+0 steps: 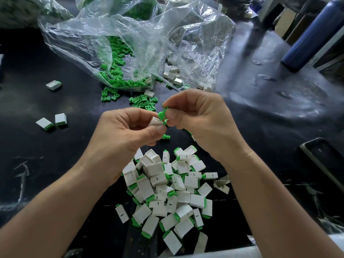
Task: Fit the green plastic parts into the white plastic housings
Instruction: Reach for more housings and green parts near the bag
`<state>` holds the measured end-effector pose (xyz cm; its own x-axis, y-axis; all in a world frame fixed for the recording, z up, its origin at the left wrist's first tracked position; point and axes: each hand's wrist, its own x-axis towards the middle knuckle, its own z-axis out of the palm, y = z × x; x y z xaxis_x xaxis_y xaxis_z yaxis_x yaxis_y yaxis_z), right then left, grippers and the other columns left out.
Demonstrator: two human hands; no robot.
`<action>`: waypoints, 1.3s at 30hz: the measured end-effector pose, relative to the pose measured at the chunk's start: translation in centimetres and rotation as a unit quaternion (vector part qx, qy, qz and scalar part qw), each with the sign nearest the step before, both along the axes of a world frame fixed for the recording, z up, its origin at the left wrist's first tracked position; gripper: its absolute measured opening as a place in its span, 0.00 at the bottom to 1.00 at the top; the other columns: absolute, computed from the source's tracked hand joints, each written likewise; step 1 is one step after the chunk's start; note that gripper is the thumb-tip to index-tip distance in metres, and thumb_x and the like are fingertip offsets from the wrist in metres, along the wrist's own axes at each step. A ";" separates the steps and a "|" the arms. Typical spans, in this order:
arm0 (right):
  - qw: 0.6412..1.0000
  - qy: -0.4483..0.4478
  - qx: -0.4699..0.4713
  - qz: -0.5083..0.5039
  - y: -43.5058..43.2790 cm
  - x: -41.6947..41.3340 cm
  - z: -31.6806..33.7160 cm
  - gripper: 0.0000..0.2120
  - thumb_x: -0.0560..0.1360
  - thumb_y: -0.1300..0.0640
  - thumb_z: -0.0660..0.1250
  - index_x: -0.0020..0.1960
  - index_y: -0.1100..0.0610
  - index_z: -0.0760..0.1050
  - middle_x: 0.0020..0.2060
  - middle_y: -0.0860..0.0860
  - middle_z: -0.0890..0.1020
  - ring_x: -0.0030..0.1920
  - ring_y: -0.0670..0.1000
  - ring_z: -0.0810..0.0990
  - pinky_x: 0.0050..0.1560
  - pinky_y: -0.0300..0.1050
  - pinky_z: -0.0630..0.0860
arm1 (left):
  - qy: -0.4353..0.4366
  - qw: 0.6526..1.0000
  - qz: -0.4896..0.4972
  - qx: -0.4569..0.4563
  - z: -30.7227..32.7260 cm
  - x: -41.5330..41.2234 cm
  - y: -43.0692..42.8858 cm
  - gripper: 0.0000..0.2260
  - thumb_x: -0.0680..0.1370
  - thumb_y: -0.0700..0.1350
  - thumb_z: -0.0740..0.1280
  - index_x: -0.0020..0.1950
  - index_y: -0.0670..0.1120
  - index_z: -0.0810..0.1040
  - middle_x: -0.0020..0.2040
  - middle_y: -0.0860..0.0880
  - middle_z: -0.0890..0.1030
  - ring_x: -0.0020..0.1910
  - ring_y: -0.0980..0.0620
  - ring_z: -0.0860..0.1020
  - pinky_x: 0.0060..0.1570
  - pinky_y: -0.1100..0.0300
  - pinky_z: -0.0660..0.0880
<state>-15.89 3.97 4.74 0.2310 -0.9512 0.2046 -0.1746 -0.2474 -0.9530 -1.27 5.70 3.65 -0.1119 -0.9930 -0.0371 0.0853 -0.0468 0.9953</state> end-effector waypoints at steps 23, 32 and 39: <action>0.995 0.103 -0.001 0.000 -0.2 -0.3 -0.4 0.16 0.70 0.68 0.70 0.35 0.48 0.73 0.35 0.54 0.81 0.36 0.54 0.80 0.43 0.55 0.79 | -0.074 0.996 -0.013 -0.042 -0.2 0.1 0.2 0.05 0.65 0.42 0.67 0.38 0.46 0.80 0.34 0.45 0.83 0.29 0.53 0.81 0.29 0.64 0.78; 0.981 0.189 -0.052 -0.003 -0.1 -0.1 -0.9 0.19 0.69 0.67 0.70 0.32 0.46 0.69 0.29 0.44 0.76 0.32 0.49 0.76 0.36 0.47 0.74 | -0.228 0.965 -0.019 -0.127 -0.6 0.8 0.1 0.11 0.72 0.35 0.69 0.37 0.51 0.80 0.31 0.49 0.82 0.26 0.55 0.80 0.28 0.68 0.76; 0.965 0.247 -0.085 0.023 0.3 -0.2 -0.8 0.05 0.69 0.68 0.70 0.39 0.60 0.78 0.28 0.38 0.72 0.31 0.41 0.71 0.34 0.39 0.70 | -0.298 0.943 -0.039 -0.141 -0.7 1.1 0.1 0.08 0.71 0.36 0.70 0.37 0.49 0.81 0.28 0.51 0.81 0.24 0.58 0.79 0.30 0.66 0.77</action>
